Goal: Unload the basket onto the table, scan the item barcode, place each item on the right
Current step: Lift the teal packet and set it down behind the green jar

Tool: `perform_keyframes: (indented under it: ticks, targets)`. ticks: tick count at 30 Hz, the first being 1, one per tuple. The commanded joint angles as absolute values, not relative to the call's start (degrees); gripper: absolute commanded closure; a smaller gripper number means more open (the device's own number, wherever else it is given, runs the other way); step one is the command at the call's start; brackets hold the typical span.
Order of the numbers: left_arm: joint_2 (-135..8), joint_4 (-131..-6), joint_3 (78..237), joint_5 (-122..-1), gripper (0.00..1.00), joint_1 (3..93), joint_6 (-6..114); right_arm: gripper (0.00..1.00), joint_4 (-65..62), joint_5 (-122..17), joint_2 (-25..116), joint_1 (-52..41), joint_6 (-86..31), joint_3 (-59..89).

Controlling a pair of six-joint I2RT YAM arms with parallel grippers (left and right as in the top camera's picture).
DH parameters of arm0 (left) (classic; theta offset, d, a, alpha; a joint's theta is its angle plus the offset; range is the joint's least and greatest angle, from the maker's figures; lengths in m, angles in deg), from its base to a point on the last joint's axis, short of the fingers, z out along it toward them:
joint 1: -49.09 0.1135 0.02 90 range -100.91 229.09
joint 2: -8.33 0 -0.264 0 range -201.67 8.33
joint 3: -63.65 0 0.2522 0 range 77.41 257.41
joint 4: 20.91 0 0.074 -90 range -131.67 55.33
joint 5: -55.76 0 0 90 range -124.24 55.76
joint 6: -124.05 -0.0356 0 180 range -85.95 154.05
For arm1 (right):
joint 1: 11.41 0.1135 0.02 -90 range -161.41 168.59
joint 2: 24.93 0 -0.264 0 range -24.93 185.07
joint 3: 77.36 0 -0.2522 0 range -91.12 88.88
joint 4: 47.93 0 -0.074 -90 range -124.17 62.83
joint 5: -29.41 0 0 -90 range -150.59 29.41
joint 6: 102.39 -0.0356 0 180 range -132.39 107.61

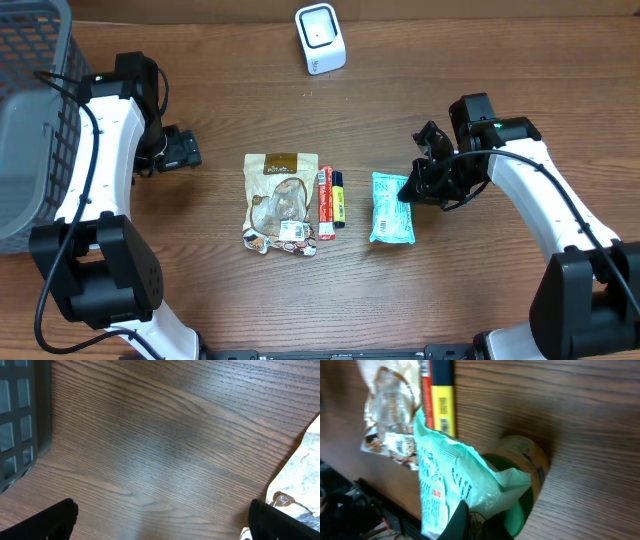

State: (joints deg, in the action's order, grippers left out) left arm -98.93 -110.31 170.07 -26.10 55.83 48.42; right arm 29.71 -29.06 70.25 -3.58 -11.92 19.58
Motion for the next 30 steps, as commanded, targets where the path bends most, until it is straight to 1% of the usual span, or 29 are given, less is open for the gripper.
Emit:
perform_keyframes:
  ticks: [1, 8, 11, 14, 18, 20, 25, 30]
  targets:
    - [-99.3, -110.4, 170.8, -26.4, 0.00, 55.1, 47.3, 0.96, 28.0, -22.9, 65.4, -4.1, -11.2, 16.6]
    - [-99.3, -110.4, 170.8, -26.4, 0.00, 55.1, 47.3, 0.96, 18.5, -25.0, 64.5, -4.1, -18.9, 16.0]
    - [-99.3, -110.4, 170.8, -26.4, 0.00, 55.1, 47.3, 0.96, 13.8, -30.5, 64.6, -4.1, -23.7, 16.0]
    - [-99.3, -110.4, 170.8, -26.4, 0.00, 55.0, 47.3, 0.96, 11.3, -37.7, 64.6, -4.1, -26.2, 16.0]
    - [-99.3, -110.4, 170.8, -26.4, 0.00, 55.0, 47.3, 0.96, 9.6, -47.0, 64.7, -4.1, -26.1, 16.3]
    - [-99.3, -110.4, 170.8, -26.4, 0.00, 55.0, 47.3, 0.96, 9.3, -49.4, 64.9, -4.1, -25.4, 16.6]
    - [-99.3, -110.4, 170.8, -26.4, 0.00, 55.0, 47.3, 0.96, 9.8, -49.6, 65.3, -4.1, -19.8, 17.8]
    - [-99.3, -110.4, 170.8, -26.4, 0.00, 55.0, 47.3, 0.96, 8.5, -49.6, 65.3, -4.1, -19.3, 20.5]
